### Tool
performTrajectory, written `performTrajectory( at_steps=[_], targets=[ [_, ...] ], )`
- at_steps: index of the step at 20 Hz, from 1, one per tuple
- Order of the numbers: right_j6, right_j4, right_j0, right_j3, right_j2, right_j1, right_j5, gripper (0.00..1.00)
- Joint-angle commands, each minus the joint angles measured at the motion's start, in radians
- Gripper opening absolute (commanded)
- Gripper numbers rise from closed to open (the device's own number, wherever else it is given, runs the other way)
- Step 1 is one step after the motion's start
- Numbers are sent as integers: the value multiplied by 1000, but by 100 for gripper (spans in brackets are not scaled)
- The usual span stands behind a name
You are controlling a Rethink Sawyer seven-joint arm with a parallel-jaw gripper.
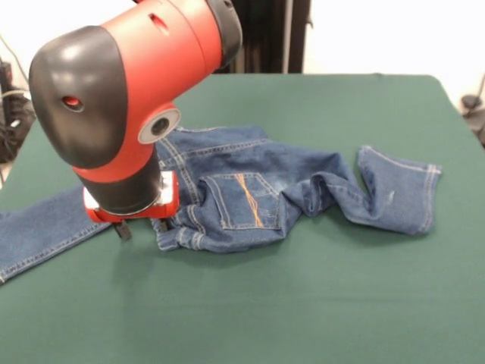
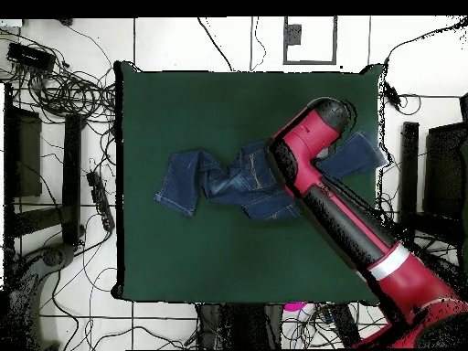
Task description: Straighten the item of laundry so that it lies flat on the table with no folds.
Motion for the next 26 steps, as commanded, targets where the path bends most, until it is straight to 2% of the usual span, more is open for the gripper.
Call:
performTrajectory(
  at_steps=[1, 10, 20, 26],
  targets=[
    [399, 202, 41, 162, -51, 148, 155, 100],
    [431, 235, 17, 192, -16, 146, 172, 100],
    [456, 210, -16, 194, 12, 242, 266, 100],
    [472, 209, -40, 200, 41, 283, 281, 100]
  ],
)
